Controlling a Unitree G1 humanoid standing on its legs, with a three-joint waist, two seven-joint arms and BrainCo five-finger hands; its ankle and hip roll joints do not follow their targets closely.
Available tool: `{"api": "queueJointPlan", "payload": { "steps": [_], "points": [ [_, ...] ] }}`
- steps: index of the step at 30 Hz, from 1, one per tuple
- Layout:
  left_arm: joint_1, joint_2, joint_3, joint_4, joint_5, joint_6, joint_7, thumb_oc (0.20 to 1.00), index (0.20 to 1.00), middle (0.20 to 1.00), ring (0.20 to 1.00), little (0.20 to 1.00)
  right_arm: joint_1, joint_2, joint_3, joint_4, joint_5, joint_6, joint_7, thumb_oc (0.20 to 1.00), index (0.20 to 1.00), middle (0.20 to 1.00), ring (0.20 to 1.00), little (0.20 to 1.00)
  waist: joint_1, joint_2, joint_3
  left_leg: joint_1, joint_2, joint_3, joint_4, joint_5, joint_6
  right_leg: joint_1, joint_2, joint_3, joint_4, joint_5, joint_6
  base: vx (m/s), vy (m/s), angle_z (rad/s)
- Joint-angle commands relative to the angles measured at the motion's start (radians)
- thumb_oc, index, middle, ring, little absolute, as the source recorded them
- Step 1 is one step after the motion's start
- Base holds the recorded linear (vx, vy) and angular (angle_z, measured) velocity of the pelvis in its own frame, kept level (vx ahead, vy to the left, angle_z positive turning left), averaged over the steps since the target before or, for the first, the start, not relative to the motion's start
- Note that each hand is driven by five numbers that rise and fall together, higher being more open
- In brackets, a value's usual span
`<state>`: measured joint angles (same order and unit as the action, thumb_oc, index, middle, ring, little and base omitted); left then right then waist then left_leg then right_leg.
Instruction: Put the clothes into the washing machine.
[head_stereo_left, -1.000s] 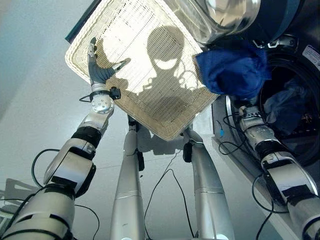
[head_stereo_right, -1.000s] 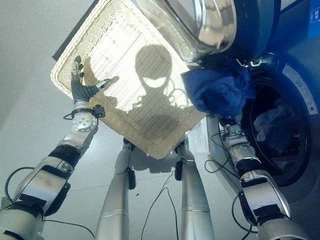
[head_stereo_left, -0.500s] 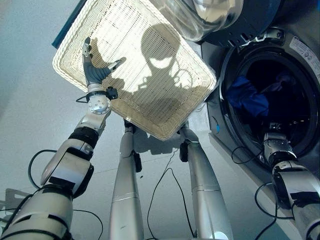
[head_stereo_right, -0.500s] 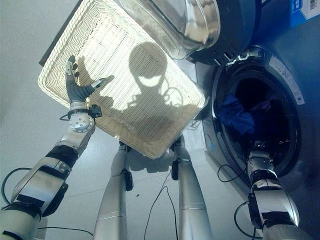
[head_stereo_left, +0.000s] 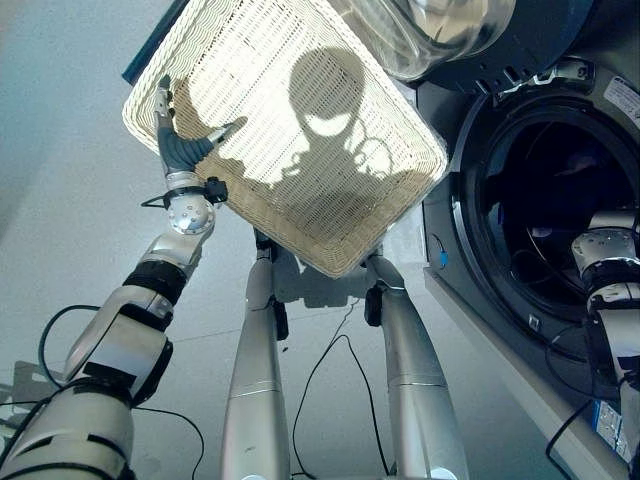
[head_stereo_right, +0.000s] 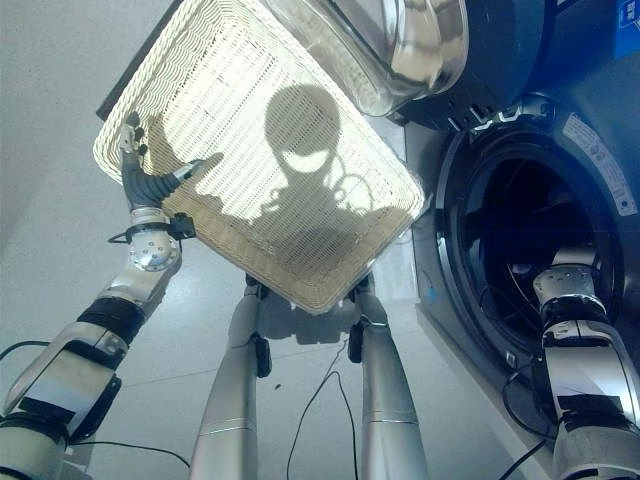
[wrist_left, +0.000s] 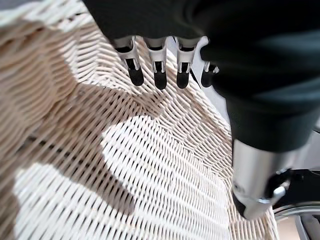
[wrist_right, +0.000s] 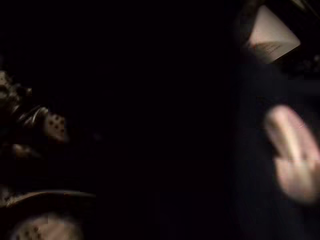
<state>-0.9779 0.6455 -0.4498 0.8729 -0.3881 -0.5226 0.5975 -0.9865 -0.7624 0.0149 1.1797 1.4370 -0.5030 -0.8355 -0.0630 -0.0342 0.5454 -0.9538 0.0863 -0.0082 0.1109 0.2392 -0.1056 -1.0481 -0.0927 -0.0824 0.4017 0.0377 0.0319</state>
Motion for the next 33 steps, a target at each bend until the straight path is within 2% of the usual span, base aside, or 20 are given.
{"api": "queueJointPlan", "payload": {
  "steps": [1, 3, 4, 5, 7, 8, 10, 11, 13, 15, 21, 24, 33],
  "points": [
    [-0.042, -0.003, 0.027, 0.018, -0.026, -0.016, -0.028, 1.0, 1.0, 1.0, 1.0, 1.0, -0.022, -0.246, 0.051, 0.018, -0.082, 0.032, 0.046, 1.0, 1.0, 1.0, 1.0, 1.0, -0.01, -0.054, -0.025, 0.009, -0.042, 0.002, 0.103, -0.131, -0.006, 0.096, 0.017, -0.043, -0.194, 0.15, 0.119, 0.0, 0.0, 0.0],
    [-0.053, -0.009, 0.013, 0.027, -0.026, -0.01, -0.035, 1.0, 1.0, 1.0, 1.0, 1.0, -0.032, -0.226, 0.08, 0.041, -0.144, 0.111, 0.022, 1.0, 1.0, 1.0, 1.0, 1.0, -0.003, -0.046, -0.025, 0.016, -0.047, -0.002, 0.102, -0.14, -0.005, 0.103, 0.015, -0.044, -0.196, 0.143, 0.121, 0.02, -0.013, 0.01],
    [-0.061, -0.011, 0.01, 0.027, -0.024, -0.009, -0.034, 1.0, 1.0, 1.0, 1.0, 1.0, -0.035, -0.221, 0.085, 0.049, -0.164, 0.128, 0.012, 1.0, 1.0, 1.0, 1.0, 1.0, -0.003, -0.044, -0.025, 0.006, -0.049, -0.001, 0.101, -0.131, -0.004, 0.094, 0.012, -0.045, -0.197, 0.151, 0.12, 0.03, -0.026, 0.04],
    [-0.061, -0.023, 0.002, 0.031, -0.015, -0.007, -0.03, 1.0, 1.0, 1.0, 1.0, 1.0, -0.034, -0.209, 0.104, 0.07, -0.25, 0.191, 0.007, 1.0, 1.0, 1.0, 1.0, 1.0, 0.0, -0.038, -0.025, 0.012, -0.05, -0.003, 0.104, -0.14, -0.003, 0.099, 0.011, -0.046, -0.193, 0.144, 0.122, 0.0, -0.018, 0.05],
    [-0.072, -0.025, -0.007, 0.024, -0.015, -0.001, -0.022, 1.0, 1.0, 1.0, 1.0, 1.0, -0.045, -0.195, 0.133, 0.076, -0.302, 0.273, -0.033, 1.0, 1.0, 1.0, 1.0, 1.0, 0.002, -0.034, -0.025, -0.001, -0.057, -0.005, 0.107, -0.134, -0.001, 0.086, 0.009, -0.045, -0.195, 0.152, 0.121, 0.0, -0.01, 0.05],
    [-0.071, -0.036, -0.012, 0.023, -0.011, -0.002, -0.012, 1.0, 1.0, 1.0, 1.0, 1.0, -0.052, -0.18, 0.158, 0.094, -0.491, 0.361, -0.041, 1.0, 1.0, 1.0, 1.0, 1.0, 0.003, -0.028, -0.025, -0.002, -0.056, -0.003, 0.109, -0.132, 0.0, 0.084, 0.009, -0.045, -0.19, 0.154, 0.121, 0.01, -0.004, 0.06],
    [-0.08, -0.035, -0.022, 0.018, -0.022, 0.004, -0.009, 1.0, 1.0, 1.0, 1.0, 1.0, -0.062, -0.179, 0.192, 0.091, -0.589, 0.411, -0.066, 1.0, 1.0, 1.0, 1.0, 1.0, 0.005, -0.025, -0.025, -0.005, -0.061, -0.006, 0.113, -0.134, 0.003, 0.08, 0.008, -0.044, -0.19, 0.154, 0.12, 0.0, 0.005, 0.06],
    [-0.085, -0.044, -0.036, 0.014, -0.033, 0.004, -0.001, 1.0, 1.0, 1.0, 1.0, 1.0, -0.086, -0.167, 0.244, 0.104, -0.745, 0.494, -0.06, 1.0, 1.0, 1.0, 1.0, 1.0, 0.009, -0.015, -0.025, -0.006, -0.06, -0.005, 0.121, -0.144, 0.004, 0.079, 0.007, -0.044, -0.182, 0.146, 0.124, -0.02, 0.017, 0.05],
    [-0.094, -0.044, -0.038, 0.014, -0.034, 0.005, -0.001, 1.0, 1.0, 1.0, 1.0, 1.0, -0.094, -0.166, 0.253, 0.106, -0.766, 0.502, -0.057, 1.0, 1.0, 1.0, 1.0, 1.0, 0.008, -0.015, -0.025, -0.016, -0.062, -0.004, 0.118, -0.134, 0.005, 0.07, 0.005, -0.044, -0.185, 0.153, 0.123, 0.0, 0.007, 0.02],
    [-0.103, -0.055, -0.044, 0.019, -0.03, 0.009, 0.0, 1.0, 1.0, 1.0, 1.0, 1.0, -0.102, -0.145, 0.294, 0.103, -0.852, 0.518, -0.041, 1.0, 1.0, 1.0, 1.0, 1.0, 0.009, -0.008, -0.025, -0.014, -0.063, -0.002, 0.119, -0.143, 0.007, 0.071, 0.005, -0.043, -0.183, 0.144, 0.124, 0.0, 0.019, 0.05],
    [-0.094, -0.072, -0.026, 0.015, -0.002, 0.003, 0.01, 1.0, 1.0, 1.0, 1.0, 1.0, -0.029, -0.047, 0.332, 0.01, -1.03, 0.417, 0.008, 1.0, 1.0, 1.0, 1.0, 1.0, -0.001, 0.003, -0.025, -0.017, -0.064, 0.014, 0.115, -0.148, 0.009, 0.057, 0.009, -0.032, -0.18, 0.136, 0.123, -0.01, 0.041, 0.02],
    [-0.087, -0.075, -0.014, 0.007, 0.009, 0.005, 0.023, 1.0, 1.0, 1.0, 1.0, 1.0, 0.015, -0.016, 0.341, -0.058, -1.085, 0.402, -0.002, 1.0, 1.0, 1.0, 1.0, 1.0, -0.009, 0.003, -0.025, -0.014, -0.063, 0.02, 0.111, -0.147, 0.007, 0.055, 0.011, -0.025, -0.183, 0.134, 0.123, -0.02, 0.049, 0.0],
    [-0.041, -0.103, 0.033, -0.017, 0.065, 0.009, 0.053, 1.0, 1.0, 1.0, 1.0, 1.0, 0.181, 0.099, 0.4, -0.277, -1.27, 0.411, 0.015, 1.0, 1.0, 1.0, 1.0, 1.0, -0.032, -0.003, -0.025, 0.004, -0.056, 0.039, 0.107, -0.144, -0.001, 0.062, 0.02, 0.0, -0.178, 0.121, 0.115, -0.02, 0.043, -0.03]
  ]
}}
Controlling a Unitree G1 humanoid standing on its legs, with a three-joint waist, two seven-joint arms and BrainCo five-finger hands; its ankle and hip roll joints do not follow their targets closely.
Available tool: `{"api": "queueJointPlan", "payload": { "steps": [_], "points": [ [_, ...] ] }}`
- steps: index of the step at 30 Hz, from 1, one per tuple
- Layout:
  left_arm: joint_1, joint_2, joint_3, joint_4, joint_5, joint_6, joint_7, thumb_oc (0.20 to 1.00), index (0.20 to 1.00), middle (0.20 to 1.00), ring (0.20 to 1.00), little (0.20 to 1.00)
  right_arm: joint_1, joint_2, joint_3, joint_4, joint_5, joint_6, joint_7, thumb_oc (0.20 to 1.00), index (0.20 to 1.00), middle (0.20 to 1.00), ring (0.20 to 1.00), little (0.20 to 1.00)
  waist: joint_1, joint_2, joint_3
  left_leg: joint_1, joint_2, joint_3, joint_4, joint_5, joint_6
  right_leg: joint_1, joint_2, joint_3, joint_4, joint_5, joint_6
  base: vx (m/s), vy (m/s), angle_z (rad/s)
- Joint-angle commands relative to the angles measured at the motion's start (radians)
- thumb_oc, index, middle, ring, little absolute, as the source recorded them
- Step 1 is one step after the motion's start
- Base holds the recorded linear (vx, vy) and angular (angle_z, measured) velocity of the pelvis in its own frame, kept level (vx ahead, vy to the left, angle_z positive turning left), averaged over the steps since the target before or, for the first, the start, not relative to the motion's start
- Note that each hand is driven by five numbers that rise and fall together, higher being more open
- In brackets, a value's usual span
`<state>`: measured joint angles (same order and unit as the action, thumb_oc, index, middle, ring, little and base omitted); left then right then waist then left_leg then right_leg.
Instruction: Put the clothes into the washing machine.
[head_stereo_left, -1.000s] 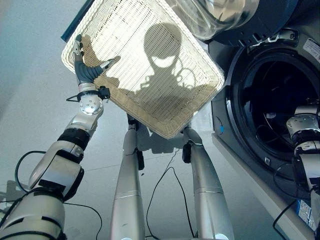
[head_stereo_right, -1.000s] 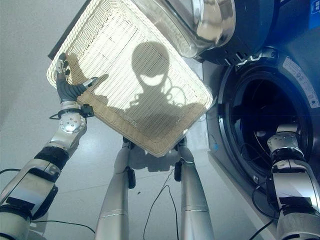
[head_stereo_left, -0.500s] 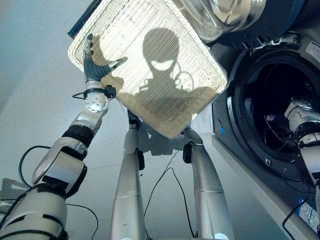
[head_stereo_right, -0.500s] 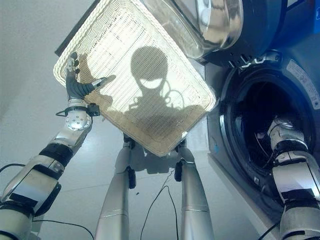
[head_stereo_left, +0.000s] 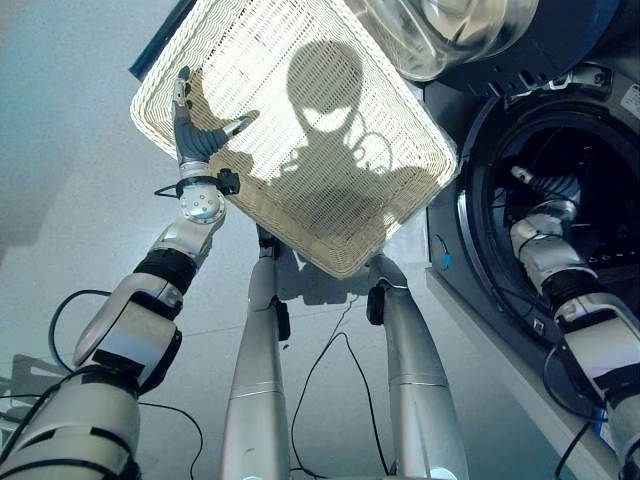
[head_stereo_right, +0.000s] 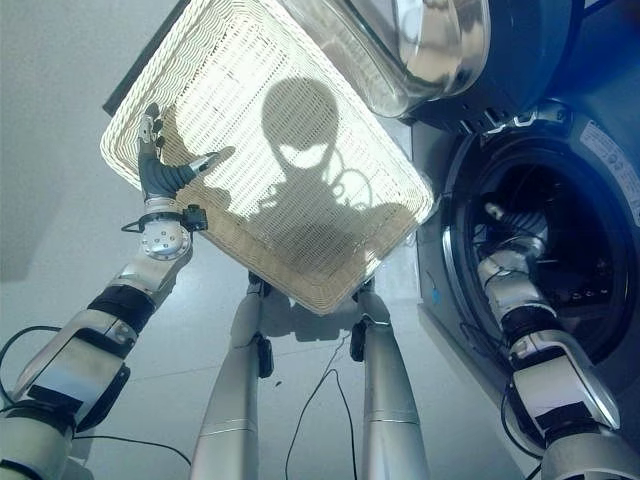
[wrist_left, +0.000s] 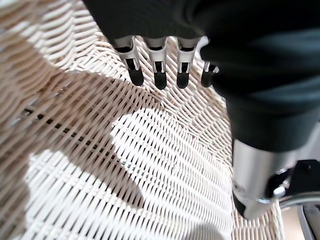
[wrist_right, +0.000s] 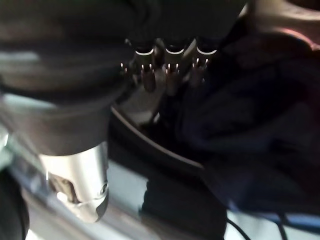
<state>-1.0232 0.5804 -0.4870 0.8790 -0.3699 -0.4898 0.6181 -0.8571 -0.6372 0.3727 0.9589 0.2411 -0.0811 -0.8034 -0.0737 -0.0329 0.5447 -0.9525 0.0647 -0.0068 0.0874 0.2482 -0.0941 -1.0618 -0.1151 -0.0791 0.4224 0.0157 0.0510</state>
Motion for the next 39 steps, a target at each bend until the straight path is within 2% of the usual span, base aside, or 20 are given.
{"api": "queueJointPlan", "payload": {
  "steps": [1, 4, 11, 15, 18, 21, 22, 27, 29, 33, 34, 39],
  "points": [
    [0.01, -0.04, 0.072, -0.026, 0.05, -0.023, 0.036, 1.0, 1.0, 1.0, 1.0, 1.0, 0.066, -0.02, 0.047, -0.073, -0.091, -0.008, -0.022, 1.0, 1.0, 1.0, 1.0, 1.0, -0.023, -0.005, -0.025, 0.007, -0.034, 0.039, 0.13, -0.153, -0.013, 0.078, 0.044, -0.002, -0.199, 0.142, 0.095, -0.03, 0.041, -0.03],
    [0.043, -0.051, 0.084, -0.032, 0.071, -0.011, 0.037, 1.0, 1.0, 1.0, 1.0, 1.0, 0.122, 0.001, 0.058, -0.133, -0.133, 0.002, -0.023, 1.0, 1.0, 1.0, 1.0, 1.0, -0.028, -0.009, -0.025, 0.03, -0.037, 0.042, 0.14, -0.159, -0.012, 0.1, 0.048, 0.004, -0.192, 0.136, 0.091, -0.02, 0.021, -0.01],
    [0.12, -0.068, 0.11, -0.01, 0.077, 0.01, 0.005, 1.0, 1.0, 1.0, 1.0, 1.0, 0.222, 0.041, 0.077, -0.158, -0.196, -0.022, 0.004, 1.0, 1.0, 1.0, 1.0, 1.0, -0.031, -0.016, -0.025, 0.132, -0.04, 0.053, 0.141, -0.17, -0.007, 0.202, 0.047, 0.002, -0.191, 0.122, 0.085, -0.03, 0.025, -0.03],
    [0.19, -0.074, 0.124, 0.006, 0.096, 0.028, -0.04, 1.0, 1.0, 1.0, 1.0, 1.0, 0.282, 0.072, 0.085, -0.161, -0.24, -0.02, 0.02, 1.0, 1.0, 1.0, 1.0, 1.0, -0.021, -0.012, -0.025, 0.222, -0.036, 0.052, 0.127, -0.179, -0.006, 0.286, 0.039, 0.002, -0.196, 0.104, 0.084, -0.01, 0.016, -0.03],
    [0.307, -0.076, 0.141, 0.009, 0.12, 0.037, -0.091, 1.0, 1.0, 1.0, 1.0, 1.0, 0.362, 0.088, 0.082, -0.179, -0.282, -0.02, 0.049, 1.0, 1.0, 1.0, 1.0, 1.0, -0.001, 0.0, -0.025, 0.339, -0.035, 0.047, 0.082, -0.181, -0.006, 0.396, 0.026, -0.005, -0.215, 0.087, 0.087, 0.0, 0.028, -0.06],
    [0.347, -0.078, 0.152, 0.013, 0.111, 0.031, -0.112, 1.0, 1.0, 1.0, 1.0, 1.0, 0.387, 0.092, 0.081, -0.182, -0.303, -0.027, 0.063, 1.0, 1.0, 1.0, 1.0, 1.0, 0.004, 0.005, -0.025, 0.37, -0.035, 0.045, 0.066, -0.177, -0.005, 0.427, 0.024, -0.007, -0.224, 0.085, 0.088, 0.01, 0.021, 0.01],
    [0.466, -0.1, 0.166, 0.031, 0.14, 0.016, -0.151, 1.0, 1.0, 1.0, 1.0, 1.0, 0.465, 0.105, 0.087, -0.184, -0.342, -0.056, 0.092, 1.0, 1.0, 1.0, 1.0, 1.0, 0.024, 0.018, -0.025, 0.474, -0.033, 0.042, 0.025, -0.179, -0.006, 0.53, 0.012, -0.019, -0.244, 0.068, 0.096, 0.01, 0.043, 0.06],
    [0.633, -0.117, 0.168, 0.039, 0.192, 0.019, -0.214, 1.0, 1.0, 1.0, 1.0, 1.0, 0.581, 0.107, 0.086, -0.217, -0.39, -0.114, 0.186, 1.0, 1.0, 1.0, 1.0, 1.0, 0.045, 0.029, -0.025, 0.624, -0.03, 0.039, -0.037, -0.176, -0.011, 0.688, 0.0, -0.033, -0.294, 0.059, 0.104, 0.02, 0.007, 0.05],
    [0.732, -0.121, 0.162, 0.053, 0.223, 0.023, -0.272, 1.0, 1.0, 1.0, 1.0, 1.0, 0.654, 0.107, 0.081, -0.228, -0.374, -0.152, 0.286, 1.0, 1.0, 1.0, 1.0, 1.0, 0.057, 0.034, -0.058, 0.713, -0.026, 0.038, -0.082, -0.171, -0.017, 0.79, -0.007, -0.047, -0.341, 0.058, 0.105, 0.08, -0.004, 0.17],
    [0.811, -0.127, 0.155, 0.09, 0.233, 0.038, -0.333, 1.0, 1.0, 1.0, 1.0, 1.0, 0.712, 0.124, 0.076, -0.191, -0.356, -0.18, 0.379, 1.0, 1.0, 1.0, 1.0, 1.0, 0.066, 0.033, -0.123, 0.783, -0.027, 0.041, -0.118, -0.169, -0.019, 0.875, -0.011, -0.059, -0.382, 0.056, 0.108, 0.09, -0.009, 0.12],
    [0.869, -0.136, 0.158, 0.136, 0.235, 0.05, -0.387, 1.0, 1.0, 1.0, 1.0, 1.0, 0.753, 0.149, 0.068, -0.125, -0.35, -0.206, 0.431, 1.0, 1.0, 1.0, 1.0, 1.0, 0.073, 0.028, -0.176, 0.836, -0.027, 0.043, -0.132, -0.169, -0.017, 0.936, -0.015, -0.07, -0.403, 0.054, 0.112, 0.18, -0.021, 0.32],
    [0.958, -0.179, 0.181, 0.24, 0.21, 0.082, -0.51, 1.0, 1.0, 1.0, 1.0, 1.0, 0.807, 0.233, 0.016, 0.077, -0.244, -0.207, 0.558, 1.0, 1.0, 1.0, 1.0, 1.0, 0.094, 0.029, -0.3, 0.926, -0.026, 0.047, -0.154, -0.18, -0.011, 1.035, -0.019, -0.093, -0.437, 0.05, 0.116, 0.18, -0.003, 0.12]
  ]
}}
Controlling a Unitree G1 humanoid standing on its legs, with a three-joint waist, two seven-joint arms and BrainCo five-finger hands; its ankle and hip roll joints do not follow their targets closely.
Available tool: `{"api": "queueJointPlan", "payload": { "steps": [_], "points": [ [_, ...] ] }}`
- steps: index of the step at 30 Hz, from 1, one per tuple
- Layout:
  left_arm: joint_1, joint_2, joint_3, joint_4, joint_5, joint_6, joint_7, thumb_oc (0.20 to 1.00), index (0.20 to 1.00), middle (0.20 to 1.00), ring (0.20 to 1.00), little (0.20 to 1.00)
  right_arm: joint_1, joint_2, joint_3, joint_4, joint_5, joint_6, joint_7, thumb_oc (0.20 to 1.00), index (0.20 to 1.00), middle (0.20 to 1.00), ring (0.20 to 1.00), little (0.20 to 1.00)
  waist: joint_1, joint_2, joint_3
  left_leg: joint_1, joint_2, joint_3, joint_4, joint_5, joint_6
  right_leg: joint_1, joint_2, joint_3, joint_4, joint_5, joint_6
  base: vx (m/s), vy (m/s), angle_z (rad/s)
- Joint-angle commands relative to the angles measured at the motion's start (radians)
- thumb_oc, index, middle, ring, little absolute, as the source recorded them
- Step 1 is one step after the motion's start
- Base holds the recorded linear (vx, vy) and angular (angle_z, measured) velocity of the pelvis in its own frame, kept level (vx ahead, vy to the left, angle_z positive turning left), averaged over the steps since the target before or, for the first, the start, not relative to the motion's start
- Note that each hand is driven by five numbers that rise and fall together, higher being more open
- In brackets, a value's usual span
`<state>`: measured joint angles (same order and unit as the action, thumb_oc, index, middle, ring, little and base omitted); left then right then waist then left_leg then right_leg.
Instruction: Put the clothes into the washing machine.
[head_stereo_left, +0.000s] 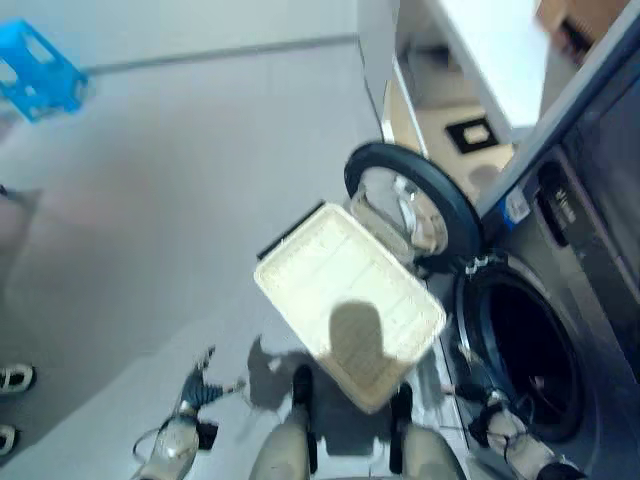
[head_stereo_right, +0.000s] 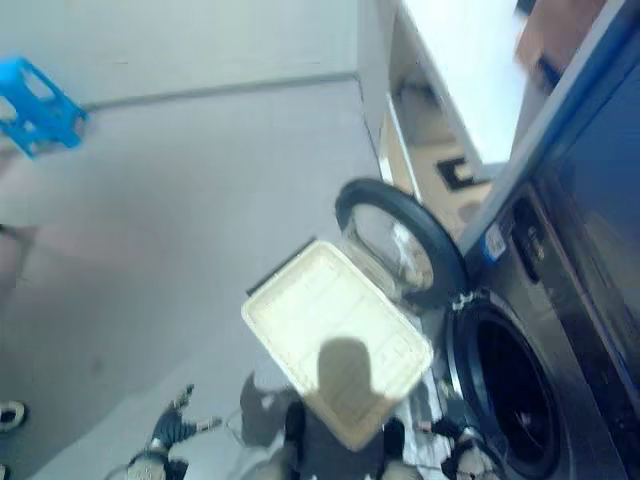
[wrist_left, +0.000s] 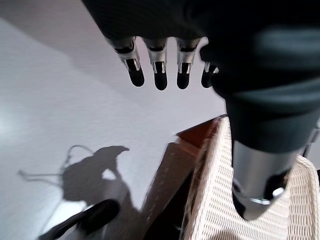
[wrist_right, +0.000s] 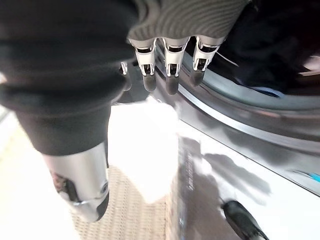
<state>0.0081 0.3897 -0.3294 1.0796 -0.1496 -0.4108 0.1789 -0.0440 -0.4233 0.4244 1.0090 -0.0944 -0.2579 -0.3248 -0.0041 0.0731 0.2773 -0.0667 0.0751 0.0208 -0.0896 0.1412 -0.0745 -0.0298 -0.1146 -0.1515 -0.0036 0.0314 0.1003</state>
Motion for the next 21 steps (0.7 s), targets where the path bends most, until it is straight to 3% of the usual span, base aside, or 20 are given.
{"api": "queueJointPlan", "payload": {
  "steps": [1, 5, 6, 12, 14, 21],
  "points": [
    [-0.06, 0.002, 0.036, 0.056, -0.025, 0.018, -0.096, 1.0, 1.0, 1.0, 1.0, 1.0, 0.003, 0.038, -0.05, 0.062, 0.106, -0.017, 0.105, 1.0, 1.0, 1.0, 1.0, 1.0, 0.029, -0.076, -0.054, 0.054, -0.037, 0.022, 0.019, -0.075, -0.029, 0.019, -0.02, -0.025, -0.019, 0.035, 0.066, 0.15, 0.014, 0.13],
    [-0.029, -0.036, 0.082, 0.122, -0.046, 0.093, -0.195, 1.0, 1.0, 1.0, 1.0, 1.0, 0.02, 0.098, -0.11, 0.199, 0.194, 0.051, 0.225, 1.0, 1.0, 1.0, 1.0, 1.0, 0.047, -0.074, -0.123, 0.102, -0.038, 0.026, 0.008, -0.09, -0.026, 0.075, -0.023, -0.046, -0.053, 0.038, 0.065, 0.11, 0.008, 0.09],
    [-0.021, -0.047, 0.099, 0.141, -0.051, 0.119, -0.23, 1.0, 1.0, 1.0, 1.0, 1.0, 0.019, 0.114, -0.129, 0.226, 0.231, 0.105, 0.258, 1.0, 1.0, 1.0, 1.0, 1.0, 0.051, -0.074, -0.138, 0.114, -0.039, 0.029, 0.007, -0.095, -0.024, 0.088, -0.022, -0.048, -0.061, 0.037, 0.063, 0.07, 0.01, 0.07],
    [-0.013, -0.067, 0.119, 0.183, -0.032, 0.157, -0.272, 1.0, 1.0, 1.0, 1.0, 1.0, 0.015, 0.134, -0.173, 0.308, 0.254, 0.186, 0.322, 1.0, 1.0, 1.0, 1.0, 1.0, 0.054, -0.075, -0.172, 0.144, -0.041, 0.04, 0.004, -0.108, -0.019, 0.112, -0.018, -0.045, -0.072, 0.036, 0.059, 0.05, 0.009, 0.03],
    [-0.014, -0.076, 0.117, 0.198, -0.022, 0.179, -0.294, 1.0, 1.0, 1.0, 1.0, 1.0, 0.012, 0.139, -0.196, 0.358, 0.266, 0.239, 0.353, 1.0, 1.0, 1.0, 1.0, 1.0, 0.053, -0.072, -0.19, 0.16, -0.041, 0.049, 0.002, -0.117, -0.016, 0.124, -0.017, -0.041, -0.074, 0.031, 0.057, 0.09, 0.01, 0.01],
    [-0.009, -0.083, 0.113, 0.205, -0.025, 0.207, -0.318, 1.0, 1.0, 1.0, 1.0, 1.0, 0.021, 0.136, -0.229, 0.388, 0.256, 0.271, 0.374, 1.0, 1.0, 1.0, 1.0, 1.0, 0.045, -0.071, -0.207, 0.185, -0.039, 0.062, 0.002, -0.136, -0.005, 0.137, -0.015, -0.033, -0.071, 0.022, 0.055, 0.03, 0.0, 0.02]
  ]
}}
